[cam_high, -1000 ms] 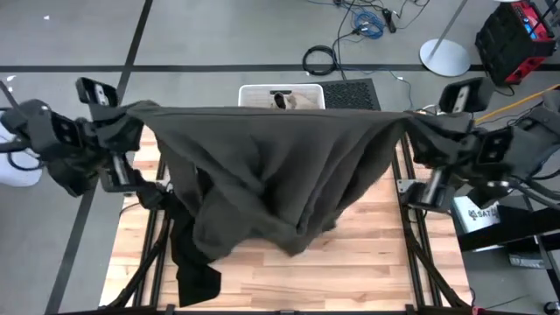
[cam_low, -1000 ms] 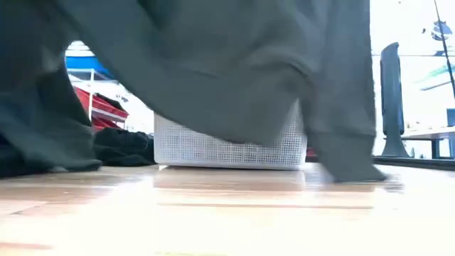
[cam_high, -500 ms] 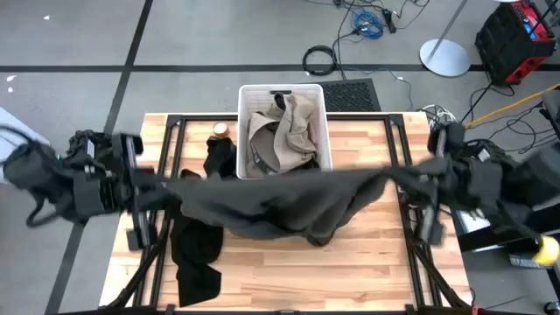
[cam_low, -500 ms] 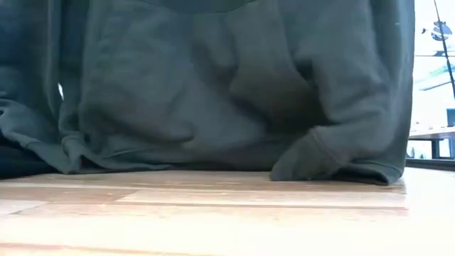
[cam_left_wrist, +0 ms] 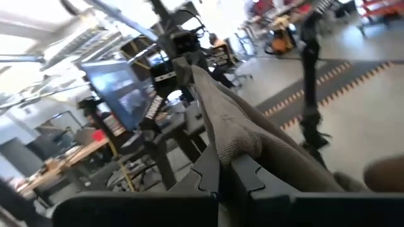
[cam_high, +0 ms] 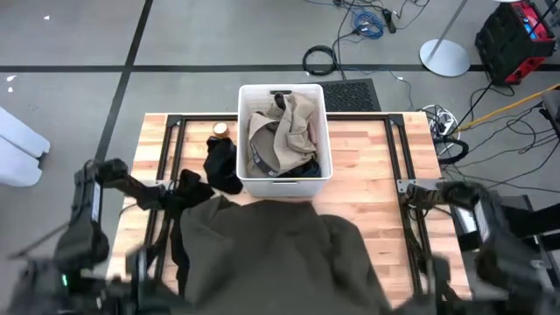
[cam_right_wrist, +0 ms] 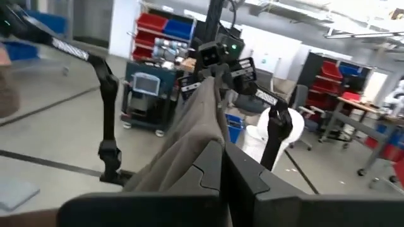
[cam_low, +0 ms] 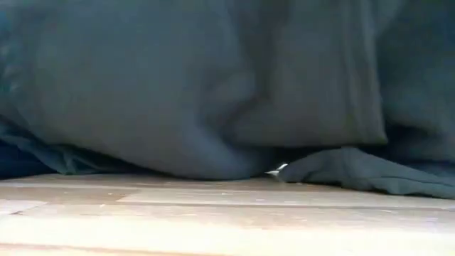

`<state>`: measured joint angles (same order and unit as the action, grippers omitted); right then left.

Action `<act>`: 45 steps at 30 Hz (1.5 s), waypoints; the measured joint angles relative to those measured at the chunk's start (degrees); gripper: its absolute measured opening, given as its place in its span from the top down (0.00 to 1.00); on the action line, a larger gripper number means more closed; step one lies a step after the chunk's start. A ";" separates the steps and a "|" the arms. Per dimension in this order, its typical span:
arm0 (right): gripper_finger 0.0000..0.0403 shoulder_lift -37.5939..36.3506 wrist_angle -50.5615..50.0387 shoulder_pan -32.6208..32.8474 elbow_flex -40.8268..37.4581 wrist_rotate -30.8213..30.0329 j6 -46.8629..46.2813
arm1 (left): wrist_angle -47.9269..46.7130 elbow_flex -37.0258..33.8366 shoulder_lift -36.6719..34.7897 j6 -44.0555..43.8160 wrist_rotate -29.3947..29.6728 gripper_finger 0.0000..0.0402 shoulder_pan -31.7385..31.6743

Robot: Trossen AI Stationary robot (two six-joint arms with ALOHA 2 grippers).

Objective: Fold laundry
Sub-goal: Fold the black jacket into the white laundry bin

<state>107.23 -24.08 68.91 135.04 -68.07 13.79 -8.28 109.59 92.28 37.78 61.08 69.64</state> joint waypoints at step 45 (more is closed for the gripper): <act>1.00 -8.77 -17.76 -39.18 -67.82 47.07 -64.54 | -29.90 -58.86 -4.93 -88.36 -15.05 0.99 -24.48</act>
<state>98.47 -41.84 29.73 67.22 -20.99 -50.75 -38.18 50.73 87.35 -50.58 46.03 45.16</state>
